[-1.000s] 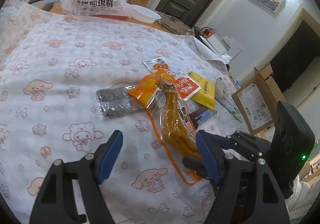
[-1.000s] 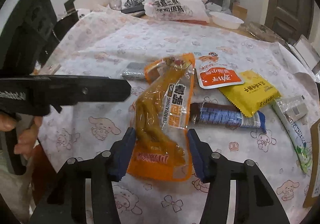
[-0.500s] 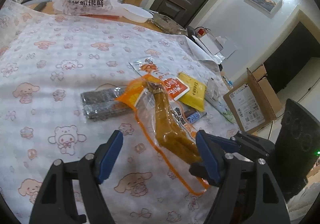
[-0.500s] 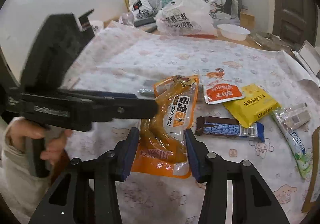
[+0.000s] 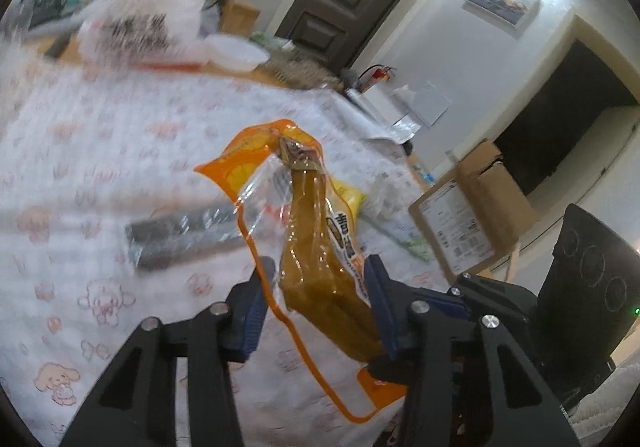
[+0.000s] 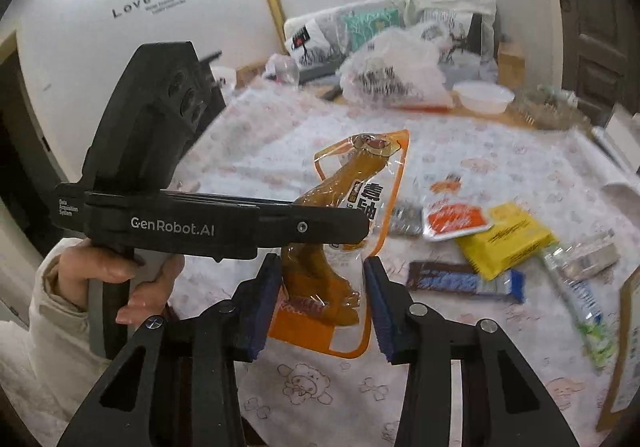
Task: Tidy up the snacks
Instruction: 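Carry the orange pouch into the box and open the right gripper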
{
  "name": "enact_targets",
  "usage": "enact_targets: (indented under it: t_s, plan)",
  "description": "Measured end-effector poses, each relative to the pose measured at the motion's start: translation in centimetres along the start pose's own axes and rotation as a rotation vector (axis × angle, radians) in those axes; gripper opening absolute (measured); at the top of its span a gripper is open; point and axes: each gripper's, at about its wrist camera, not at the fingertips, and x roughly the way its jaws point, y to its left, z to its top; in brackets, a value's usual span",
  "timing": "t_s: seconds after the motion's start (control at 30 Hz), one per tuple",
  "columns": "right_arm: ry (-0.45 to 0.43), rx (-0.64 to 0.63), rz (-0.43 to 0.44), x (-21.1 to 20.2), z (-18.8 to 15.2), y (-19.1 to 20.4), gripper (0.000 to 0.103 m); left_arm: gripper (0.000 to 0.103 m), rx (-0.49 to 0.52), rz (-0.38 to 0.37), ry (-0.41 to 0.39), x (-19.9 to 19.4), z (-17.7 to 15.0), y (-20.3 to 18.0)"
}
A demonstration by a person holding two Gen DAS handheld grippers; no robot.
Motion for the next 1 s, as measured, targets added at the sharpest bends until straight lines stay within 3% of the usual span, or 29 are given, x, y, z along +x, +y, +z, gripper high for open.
enact_targets:
  t_s: [0.3,0.57,0.73,1.0]
  plan:
    - [-0.180,-0.039,-0.065,-10.3,1.1,-3.9,0.038,0.042,0.207,0.020,-0.054,0.2,4.7,-12.5]
    - [-0.248,0.020,-0.205,-18.4,-1.6,-11.1,0.040,0.042,0.389,-0.018,0.021,7.5,6.9,-23.9]
    - [-0.240,0.080,-0.274,-20.9,-3.7,-15.8,0.041,0.042,0.442,-0.025,0.082,12.5,7.4,-27.5]
    - [-0.172,0.165,-0.343,-20.6,-5.9,-21.1,0.042,0.042,0.486,0.001,0.181,18.8,7.0,-30.2]
